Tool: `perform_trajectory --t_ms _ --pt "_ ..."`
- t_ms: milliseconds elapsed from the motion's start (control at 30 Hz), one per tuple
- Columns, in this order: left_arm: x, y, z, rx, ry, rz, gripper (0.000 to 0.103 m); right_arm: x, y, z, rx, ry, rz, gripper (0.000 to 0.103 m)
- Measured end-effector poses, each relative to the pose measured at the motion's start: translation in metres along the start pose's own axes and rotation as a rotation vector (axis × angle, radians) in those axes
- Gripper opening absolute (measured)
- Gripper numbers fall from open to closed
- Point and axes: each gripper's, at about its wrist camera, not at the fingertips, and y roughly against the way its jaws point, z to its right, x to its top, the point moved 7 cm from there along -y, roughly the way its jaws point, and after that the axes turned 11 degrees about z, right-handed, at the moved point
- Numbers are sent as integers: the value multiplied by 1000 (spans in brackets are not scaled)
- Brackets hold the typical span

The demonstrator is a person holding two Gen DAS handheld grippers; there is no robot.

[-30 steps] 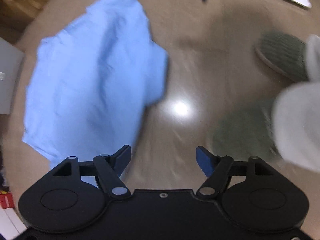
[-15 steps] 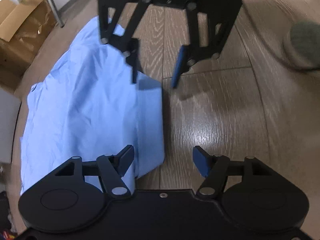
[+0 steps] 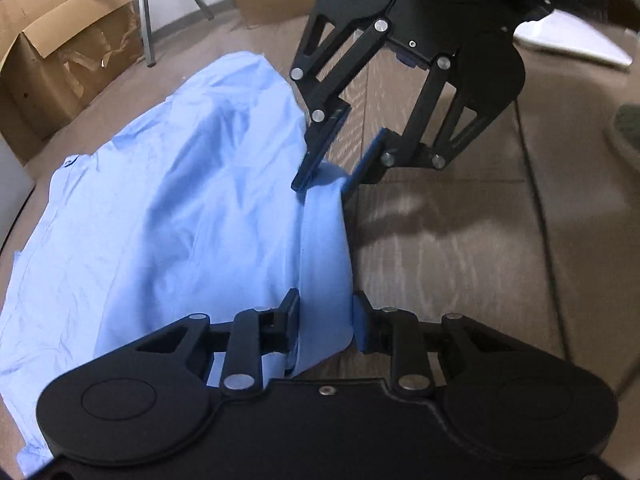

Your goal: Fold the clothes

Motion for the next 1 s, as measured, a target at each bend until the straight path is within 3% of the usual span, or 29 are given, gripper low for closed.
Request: perform_trajectory --t_ms 133,233,367,433,500,600,633,667,800,867,933,1000 --pt "13 28 -12 11 45 16 24 25 24 17 5 -39 99 16" --pt "-7 34 -7 -2 120 12 28 31 33 23 21 -106 90 16" --pt "-27 1 23 6 90 -1 32 2 18 -9 96 -97 18 25" --pt "-27 13 25 20 105 8 45 -4 18 -13 147 -110 24 29" --pt "-25 32 14 52 193 -9 59 -1 26 -2 161 -139 56 34" --pt "-33 58 0 176 373 -22 77 7 33 19 141 -200 82 48" --pt "-42 67 -5 237 455 -32 79 12 35 37 111 -262 106 63" --pt "-57 76 -14 338 582 -56 79 16 35 48 85 -305 124 71" --pt "-116 110 -39 645 1111 -48 79 26 9 94 49 -417 154 71" --pt "-137 124 -43 702 1392 82 79 42 -16 117 91 -397 167 71" --pt "-159 134 -40 742 1678 257 79 70 -48 135 204 -354 173 71" --pt "-175 132 -30 767 1873 420 79 114 -95 151 361 -326 152 71"
